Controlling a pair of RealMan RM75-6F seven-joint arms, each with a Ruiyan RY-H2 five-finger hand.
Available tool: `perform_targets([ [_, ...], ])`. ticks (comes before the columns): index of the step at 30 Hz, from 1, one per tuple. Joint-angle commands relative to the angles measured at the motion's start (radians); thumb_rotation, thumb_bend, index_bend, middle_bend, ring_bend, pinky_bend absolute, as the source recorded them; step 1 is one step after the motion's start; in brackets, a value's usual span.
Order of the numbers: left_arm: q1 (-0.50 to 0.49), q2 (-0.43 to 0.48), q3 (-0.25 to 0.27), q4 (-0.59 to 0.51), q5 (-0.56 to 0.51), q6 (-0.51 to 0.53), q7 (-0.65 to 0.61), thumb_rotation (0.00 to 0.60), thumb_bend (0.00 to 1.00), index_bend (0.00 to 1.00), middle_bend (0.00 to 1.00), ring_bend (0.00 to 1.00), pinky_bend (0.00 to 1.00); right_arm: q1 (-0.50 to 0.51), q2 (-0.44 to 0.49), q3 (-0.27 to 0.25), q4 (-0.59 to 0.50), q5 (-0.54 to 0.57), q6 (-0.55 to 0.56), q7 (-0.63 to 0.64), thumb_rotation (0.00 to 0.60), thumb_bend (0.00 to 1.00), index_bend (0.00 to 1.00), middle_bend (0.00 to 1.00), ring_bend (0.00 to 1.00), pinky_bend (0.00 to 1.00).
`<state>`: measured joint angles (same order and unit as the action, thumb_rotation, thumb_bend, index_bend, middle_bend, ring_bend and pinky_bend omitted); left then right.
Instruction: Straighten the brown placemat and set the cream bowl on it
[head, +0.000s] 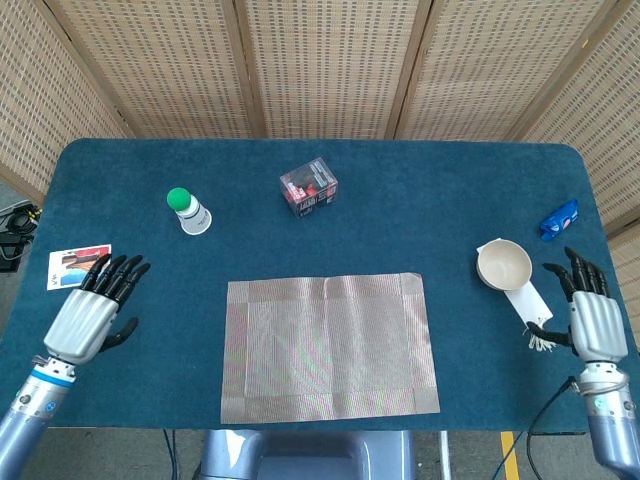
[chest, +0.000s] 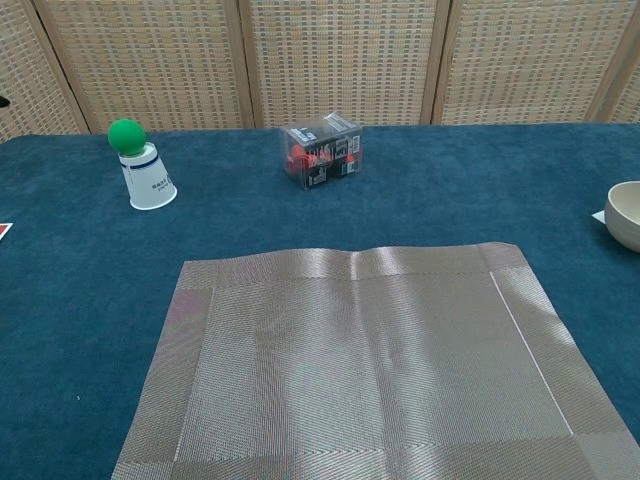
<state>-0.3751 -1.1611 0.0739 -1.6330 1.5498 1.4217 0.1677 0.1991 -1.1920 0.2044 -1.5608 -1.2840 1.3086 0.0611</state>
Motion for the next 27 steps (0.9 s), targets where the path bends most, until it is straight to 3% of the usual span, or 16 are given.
perform_targets([
  [1, 0.006, 0.007, -0.014, 0.015, -0.009, -0.006, -0.021, 0.600, 0.37, 0.00, 0.00, 0.00, 0.00, 0.065, -0.062, 0.036, 0.074, 0.085, -0.085, -0.066, 0.600, 0.17, 0.24, 0.00, 0.00, 0.00],
  [8, 0.007, 0.007, -0.036, 0.039, -0.014, -0.029, -0.059, 0.600, 0.37, 0.00, 0.00, 0.00, 0.00, 0.153, -0.179, 0.077, 0.273, 0.208, -0.196, -0.121, 0.600, 0.22, 0.34, 0.03, 0.00, 0.00],
  [14, 0.008, -0.002, -0.052, 0.056, -0.023, -0.052, -0.072, 0.600, 0.37, 0.00, 0.00, 0.00, 0.00, 0.197, -0.274, 0.076, 0.430, 0.256, -0.280, -0.110, 0.600, 0.24, 0.37, 0.04, 0.00, 0.00],
  [27, 0.014, -0.016, -0.071, 0.072, -0.014, -0.066, -0.073, 0.600, 0.37, 0.00, 0.00, 0.00, 0.00, 0.218, -0.363, 0.064, 0.573, 0.241, -0.320, -0.057, 0.600, 0.25, 0.42, 0.08, 0.00, 0.00],
])
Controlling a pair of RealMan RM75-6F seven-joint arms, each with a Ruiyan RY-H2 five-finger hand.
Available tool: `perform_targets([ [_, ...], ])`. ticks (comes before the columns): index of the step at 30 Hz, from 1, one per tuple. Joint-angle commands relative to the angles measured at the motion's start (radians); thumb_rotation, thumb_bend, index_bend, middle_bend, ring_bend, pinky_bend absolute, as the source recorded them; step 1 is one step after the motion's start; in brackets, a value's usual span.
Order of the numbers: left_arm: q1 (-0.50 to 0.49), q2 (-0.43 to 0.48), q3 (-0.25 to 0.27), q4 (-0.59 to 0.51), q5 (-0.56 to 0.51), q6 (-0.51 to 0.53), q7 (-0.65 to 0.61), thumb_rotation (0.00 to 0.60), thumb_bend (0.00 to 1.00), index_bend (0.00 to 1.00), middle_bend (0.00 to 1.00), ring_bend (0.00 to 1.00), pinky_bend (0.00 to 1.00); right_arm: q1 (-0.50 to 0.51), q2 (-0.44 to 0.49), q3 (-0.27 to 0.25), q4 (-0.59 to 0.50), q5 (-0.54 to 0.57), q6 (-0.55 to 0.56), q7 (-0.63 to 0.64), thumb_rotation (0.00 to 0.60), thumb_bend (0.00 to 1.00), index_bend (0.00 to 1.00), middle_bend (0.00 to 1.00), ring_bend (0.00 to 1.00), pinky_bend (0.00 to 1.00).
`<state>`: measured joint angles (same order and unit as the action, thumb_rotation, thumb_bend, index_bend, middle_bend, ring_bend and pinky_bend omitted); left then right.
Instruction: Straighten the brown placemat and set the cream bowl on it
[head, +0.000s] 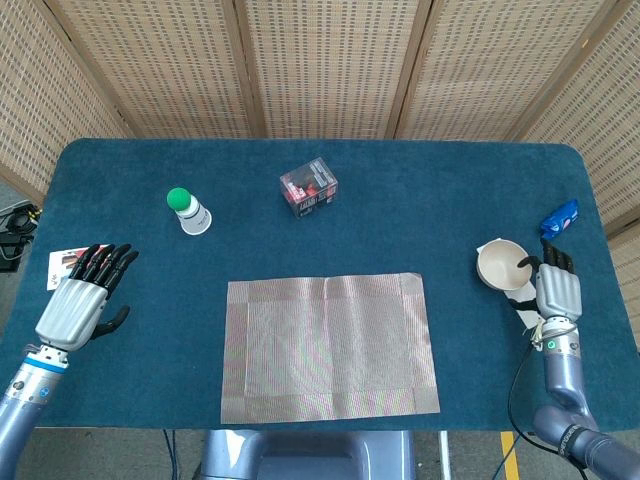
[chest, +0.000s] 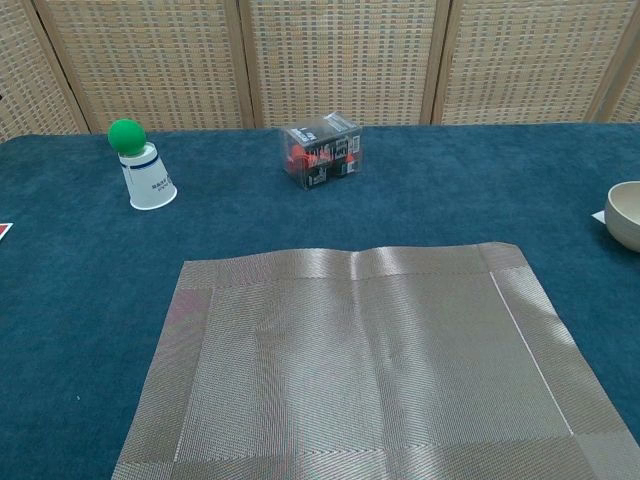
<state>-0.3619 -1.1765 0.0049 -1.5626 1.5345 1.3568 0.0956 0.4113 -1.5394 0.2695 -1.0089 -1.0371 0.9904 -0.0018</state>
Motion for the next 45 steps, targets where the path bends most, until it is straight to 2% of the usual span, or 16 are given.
perform_targets([
  [1, 0.002, -0.002, -0.003, 0.002, 0.001, -0.001, -0.002, 0.600, 0.37, 0.00, 0.00, 0.00, 0.00, 0.008, -0.023, -0.002, 0.033, -0.010, 0.000, 0.007, 0.600, 0.25, 0.43, 0.09, 0.00, 0.01],
  [11, 0.006, -0.003, -0.012, 0.003, 0.000, -0.009, -0.010, 0.600, 0.37, 0.00, 0.00, 0.00, 0.00, 0.027, -0.098, -0.010, 0.148, -0.042, -0.004, 0.036, 0.600, 0.25, 0.54, 0.18, 0.00, 0.06],
  [17, 0.007, -0.006, -0.018, 0.008, 0.001, -0.016, -0.017, 0.600, 0.37, 0.00, 0.00, 0.00, 0.00, 0.038, -0.143, -0.012, 0.208, -0.063, -0.005, 0.062, 0.600, 0.27, 0.57, 0.20, 0.01, 0.07],
  [27, 0.009, -0.006, -0.023, 0.011, 0.006, -0.021, -0.024, 0.600, 0.38, 0.00, 0.00, 0.00, 0.00, 0.046, -0.183, -0.011, 0.266, -0.086, -0.003, 0.084, 0.600, 0.50, 0.61, 0.22, 0.03, 0.08],
  [31, 0.010, -0.007, -0.025, 0.012, 0.008, -0.022, -0.027, 0.600, 0.38, 0.00, 0.00, 0.00, 0.00, 0.046, -0.190, -0.008, 0.272, -0.092, 0.004, 0.091, 0.600, 0.54, 0.64, 0.23, 0.04, 0.08],
  [36, 0.011, -0.008, -0.027, 0.014, 0.010, -0.023, -0.028, 0.600, 0.38, 0.00, 0.00, 0.00, 0.00, 0.041, -0.193, -0.011, 0.271, -0.102, 0.017, 0.090, 0.600, 0.54, 0.65, 0.24, 0.04, 0.09],
  [45, 0.013, -0.008, -0.031, 0.014, 0.012, -0.023, -0.029, 0.600, 0.38, 0.00, 0.00, 0.00, 0.00, 0.019, -0.185, -0.025, 0.224, -0.159, 0.106, 0.113, 0.600, 0.54, 0.68, 0.26, 0.07, 0.11],
])
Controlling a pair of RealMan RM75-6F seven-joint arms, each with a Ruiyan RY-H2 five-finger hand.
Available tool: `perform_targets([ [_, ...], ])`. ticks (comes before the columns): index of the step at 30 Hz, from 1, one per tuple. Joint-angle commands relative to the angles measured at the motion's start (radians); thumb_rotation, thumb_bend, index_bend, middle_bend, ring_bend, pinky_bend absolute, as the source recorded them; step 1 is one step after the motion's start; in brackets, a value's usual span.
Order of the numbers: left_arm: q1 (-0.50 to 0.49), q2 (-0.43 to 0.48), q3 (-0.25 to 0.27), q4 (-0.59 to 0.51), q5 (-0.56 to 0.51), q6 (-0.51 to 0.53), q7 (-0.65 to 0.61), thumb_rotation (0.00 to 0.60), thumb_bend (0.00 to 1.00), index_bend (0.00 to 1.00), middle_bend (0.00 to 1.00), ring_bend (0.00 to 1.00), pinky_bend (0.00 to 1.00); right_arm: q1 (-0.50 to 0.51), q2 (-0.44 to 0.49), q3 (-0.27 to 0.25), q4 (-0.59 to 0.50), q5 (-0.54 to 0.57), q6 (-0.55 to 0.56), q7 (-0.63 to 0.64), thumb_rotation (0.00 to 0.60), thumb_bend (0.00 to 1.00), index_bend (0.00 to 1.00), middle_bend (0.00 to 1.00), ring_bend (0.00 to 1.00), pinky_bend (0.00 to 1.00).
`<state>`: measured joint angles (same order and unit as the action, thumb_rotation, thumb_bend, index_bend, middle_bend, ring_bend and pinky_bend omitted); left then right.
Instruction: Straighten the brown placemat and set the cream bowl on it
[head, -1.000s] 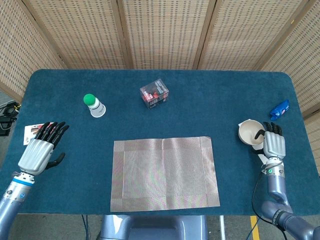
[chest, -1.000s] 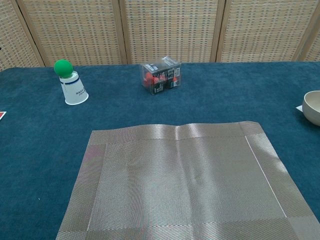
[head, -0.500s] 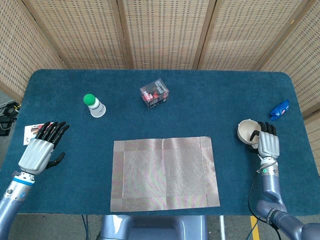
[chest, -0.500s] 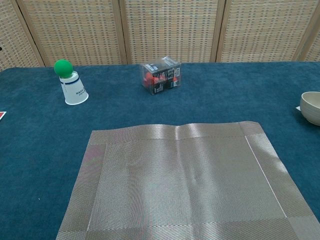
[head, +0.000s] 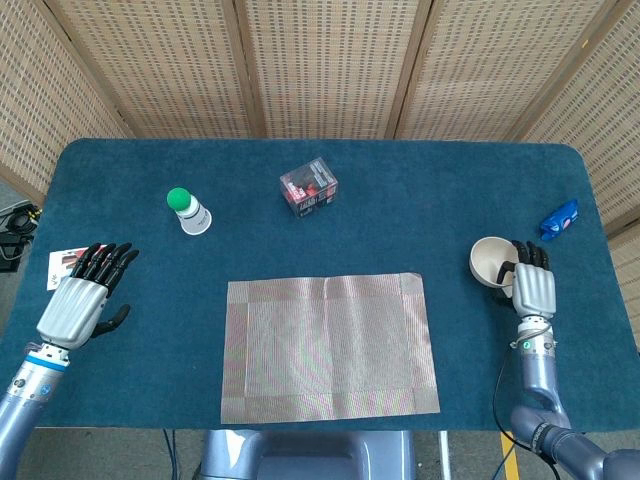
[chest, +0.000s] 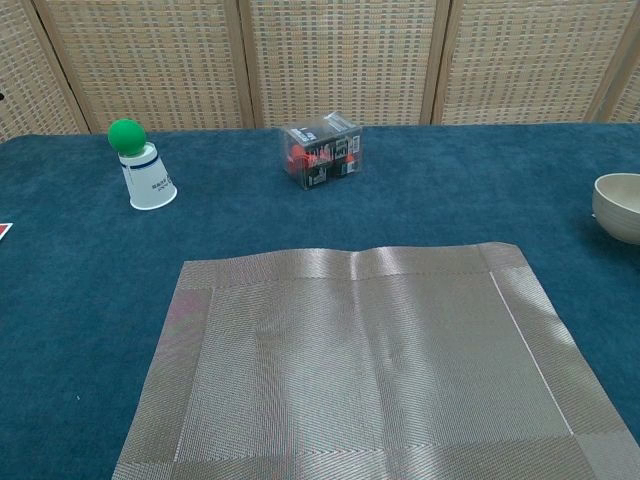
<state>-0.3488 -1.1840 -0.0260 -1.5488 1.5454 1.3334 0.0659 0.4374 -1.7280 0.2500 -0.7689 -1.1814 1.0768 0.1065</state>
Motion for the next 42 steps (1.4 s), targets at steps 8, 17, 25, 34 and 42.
perform_targets([
  [8, 0.004, 0.002, -0.003, 0.002, 0.001, 0.001, -0.006, 0.600, 0.39, 0.00, 0.00, 0.00, 0.00, -0.034, 0.034, -0.041, -0.165, -0.094, 0.127, -0.021, 0.600, 0.54, 0.69, 0.26, 0.08, 0.12],
  [17, 0.002, 0.002, -0.008, 0.014, -0.013, -0.015, -0.015, 0.600, 0.39, 0.00, 0.00, 0.00, 0.00, -0.063, 0.097, -0.104, -0.446, -0.198, 0.221, -0.116, 0.600, 0.54, 0.69, 0.26, 0.08, 0.12],
  [25, 0.001, 0.004, -0.013, 0.029, -0.026, -0.026, -0.023, 0.600, 0.39, 0.00, 0.00, 0.00, 0.00, -0.083, 0.111, -0.181, -0.623, -0.280, 0.251, -0.211, 0.600, 0.54, 0.69, 0.26, 0.08, 0.13],
  [34, 0.009, 0.027, -0.017, 0.018, -0.031, -0.020, -0.016, 0.600, 0.39, 0.00, 0.00, 0.00, 0.00, -0.120, 0.041, -0.239, -0.658, -0.315, 0.265, -0.218, 0.600, 0.54, 0.69, 0.26, 0.08, 0.13],
  [42, 0.009, 0.056, -0.020, 0.009, -0.061, -0.048, 0.000, 0.600, 0.39, 0.00, 0.00, 0.00, 0.00, -0.150, -0.051, -0.273, -0.558, -0.353, 0.295, -0.221, 0.600, 0.54, 0.70, 0.26, 0.07, 0.13],
])
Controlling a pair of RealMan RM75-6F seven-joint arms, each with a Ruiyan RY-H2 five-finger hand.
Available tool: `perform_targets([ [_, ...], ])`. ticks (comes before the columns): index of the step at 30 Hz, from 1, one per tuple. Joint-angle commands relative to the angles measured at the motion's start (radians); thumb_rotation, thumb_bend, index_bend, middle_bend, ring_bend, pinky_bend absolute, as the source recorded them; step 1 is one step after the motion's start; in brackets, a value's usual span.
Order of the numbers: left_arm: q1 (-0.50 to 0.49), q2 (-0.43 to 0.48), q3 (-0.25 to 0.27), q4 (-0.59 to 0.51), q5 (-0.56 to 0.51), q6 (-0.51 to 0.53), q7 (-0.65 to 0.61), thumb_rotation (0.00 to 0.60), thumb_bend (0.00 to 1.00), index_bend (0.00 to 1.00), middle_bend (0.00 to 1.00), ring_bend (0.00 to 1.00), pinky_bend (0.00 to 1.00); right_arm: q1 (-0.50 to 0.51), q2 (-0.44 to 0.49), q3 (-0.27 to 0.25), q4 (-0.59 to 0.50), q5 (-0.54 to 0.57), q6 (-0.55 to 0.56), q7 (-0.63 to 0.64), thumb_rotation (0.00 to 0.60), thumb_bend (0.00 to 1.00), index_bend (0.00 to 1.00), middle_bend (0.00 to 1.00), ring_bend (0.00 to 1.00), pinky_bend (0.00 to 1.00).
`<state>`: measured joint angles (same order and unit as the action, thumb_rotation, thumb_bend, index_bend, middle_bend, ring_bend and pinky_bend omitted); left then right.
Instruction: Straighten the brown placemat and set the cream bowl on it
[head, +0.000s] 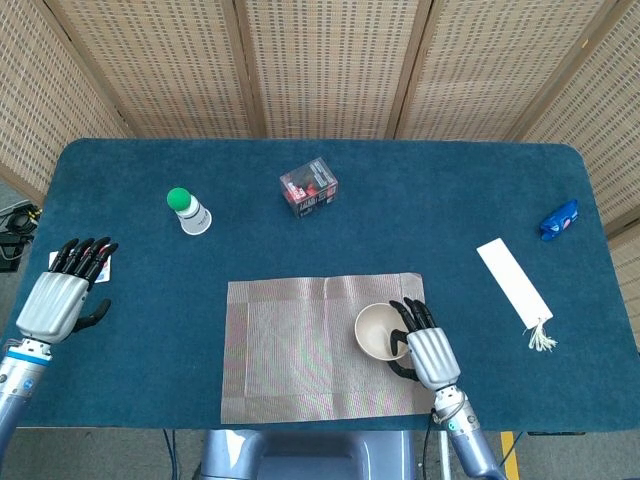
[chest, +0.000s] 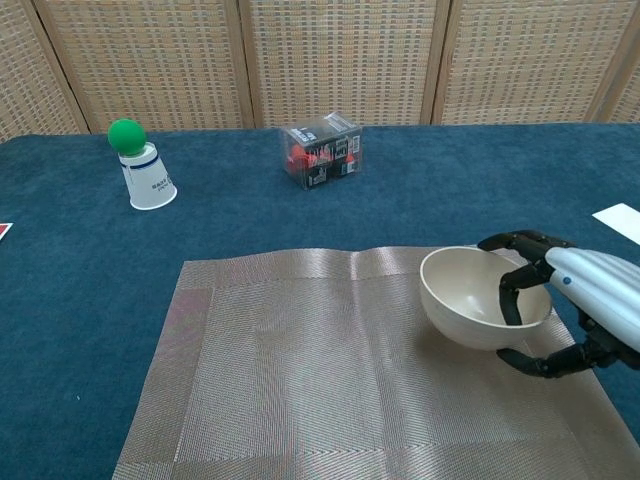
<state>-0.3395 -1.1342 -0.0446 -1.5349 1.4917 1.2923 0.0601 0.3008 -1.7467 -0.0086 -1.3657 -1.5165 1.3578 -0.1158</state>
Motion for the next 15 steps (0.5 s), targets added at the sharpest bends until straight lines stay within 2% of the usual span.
perform_targets([
  [1, -0.001, 0.008, -0.002, -0.008, -0.010, -0.009, 0.008, 0.600, 0.39, 0.00, 0.00, 0.00, 0.00, -0.016, -0.040, -0.016, 0.046, -0.022, 0.015, 0.008, 0.600, 0.54, 0.70, 0.26, 0.08, 0.13],
  [11, 0.000, 0.012, -0.007, -0.015, -0.022, -0.017, 0.018, 0.600, 0.39, 0.00, 0.00, 0.00, 0.00, -0.029, -0.088, -0.020, 0.097, -0.057, 0.038, 0.048, 0.600, 0.53, 0.69, 0.25, 0.07, 0.12],
  [14, 0.000, 0.012, -0.009, -0.016, -0.026, -0.018, 0.020, 0.600, 0.39, 0.00, 0.00, 0.00, 0.00, -0.031, -0.088, -0.023, 0.098, -0.058, 0.033, 0.045, 0.600, 0.46, 0.62, 0.20, 0.06, 0.10],
  [15, 0.000, 0.012, -0.010, -0.016, -0.027, -0.018, 0.020, 0.600, 0.39, 0.00, 0.00, 0.00, 0.00, -0.031, -0.087, -0.025, 0.098, -0.059, 0.029, 0.042, 0.600, 0.42, 0.57, 0.17, 0.04, 0.08],
])
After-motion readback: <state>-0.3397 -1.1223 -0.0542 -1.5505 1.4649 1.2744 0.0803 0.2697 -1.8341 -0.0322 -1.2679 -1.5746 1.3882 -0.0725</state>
